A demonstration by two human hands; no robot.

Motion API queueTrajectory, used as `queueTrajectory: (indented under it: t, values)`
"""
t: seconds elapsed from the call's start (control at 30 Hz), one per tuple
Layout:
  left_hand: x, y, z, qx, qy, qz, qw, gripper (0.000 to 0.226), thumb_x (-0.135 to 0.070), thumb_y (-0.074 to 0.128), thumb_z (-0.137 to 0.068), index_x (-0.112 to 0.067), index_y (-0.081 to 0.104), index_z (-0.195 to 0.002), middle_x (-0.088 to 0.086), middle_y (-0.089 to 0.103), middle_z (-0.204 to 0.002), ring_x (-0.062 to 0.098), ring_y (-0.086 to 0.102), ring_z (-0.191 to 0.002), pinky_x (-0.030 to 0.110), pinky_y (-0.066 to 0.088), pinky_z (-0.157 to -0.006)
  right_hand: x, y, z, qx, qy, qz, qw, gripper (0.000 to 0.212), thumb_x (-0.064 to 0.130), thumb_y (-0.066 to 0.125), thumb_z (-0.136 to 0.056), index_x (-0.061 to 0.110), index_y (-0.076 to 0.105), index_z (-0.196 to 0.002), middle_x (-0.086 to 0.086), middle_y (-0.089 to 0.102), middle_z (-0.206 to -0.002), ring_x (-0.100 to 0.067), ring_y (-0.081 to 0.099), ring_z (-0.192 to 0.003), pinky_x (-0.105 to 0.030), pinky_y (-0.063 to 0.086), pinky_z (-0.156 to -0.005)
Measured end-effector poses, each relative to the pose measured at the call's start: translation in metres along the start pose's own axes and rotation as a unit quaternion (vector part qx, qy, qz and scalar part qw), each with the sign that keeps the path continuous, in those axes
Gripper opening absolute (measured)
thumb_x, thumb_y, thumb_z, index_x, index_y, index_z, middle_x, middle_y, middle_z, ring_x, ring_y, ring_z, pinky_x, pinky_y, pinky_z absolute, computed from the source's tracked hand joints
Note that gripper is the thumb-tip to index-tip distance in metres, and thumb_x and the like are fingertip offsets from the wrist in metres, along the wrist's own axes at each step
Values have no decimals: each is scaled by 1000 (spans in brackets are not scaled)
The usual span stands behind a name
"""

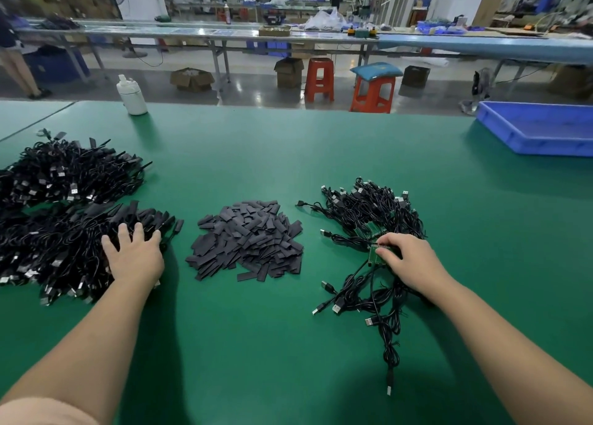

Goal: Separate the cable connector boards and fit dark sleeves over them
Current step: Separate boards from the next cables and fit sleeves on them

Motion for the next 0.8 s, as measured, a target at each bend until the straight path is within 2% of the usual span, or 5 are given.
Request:
queueTrajectory:
  t: [0.17, 0.47, 0.57, 0.67, 0.8]
  values:
    - [11, 3, -11, 12, -15, 13, 1000, 73, -13, 51, -93, -41, 19, -152, 2, 3, -165, 32, -10, -149, 60, -3, -117, 8, -3, 3, 0, -5, -5, 1000, 20, 35, 59, -97, 28, 68, -114, 15, 67, -111, -12, 60, -108, -45, 43, -105]
    - [-13, -34, 2, 17, 16, -55, 998, 64, -38, 45, -94, -34, 21, -153, 19, -6, -162, 45, -13, -146, 65, -14, -112, 20, -4, 8, 1, 11, -17, 1000, 18, 33, 58, -98, 29, 67, -113, 19, 65, -93, -13, 67, -78, -20, 48, -64]
    - [-68, -90, 31, -76, 142, 50, 986, 59, -34, 51, -92, -28, 36, -149, 18, 30, -156, 34, 31, -141, 51, 23, -118, 19, -6, 9, -10, 24, -18, 1000, 16, 36, 58, -98, 30, 66, -111, 20, 65, -85, -4, 52, -48, -19, 45, -50]
    - [-147, -129, 100, 11, 290, 395, 872, 44, -31, 57, -94, -28, 54, -138, -3, 66, -127, 8, 62, -107, 24, 44, -97, 23, -7, 11, -13, 23, -21, 999, 13, 36, 57, -98, 31, 66, -106, 14, 66, -75, -3, 39, -37, -18, 38, -43]
    - [-238, -143, 195, 126, 368, 537, 749, 52, -38, 61, -93, -31, 46, -143, -15, 62, -128, 2, 59, -113, 26, 44, -102, 29, -9, 15, -11, 24, -25, 999, 6, 37, 57, -97, 36, 63, -98, 8, 69, -74, -8, 43, -42, -28, 46, -49]
Point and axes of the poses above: each hand's wrist, its own z-axis away from the middle knuckle, its own y-axis out of the palm, x = y × z, the point moved 9 cm from there along -z, towards the middle knuckle
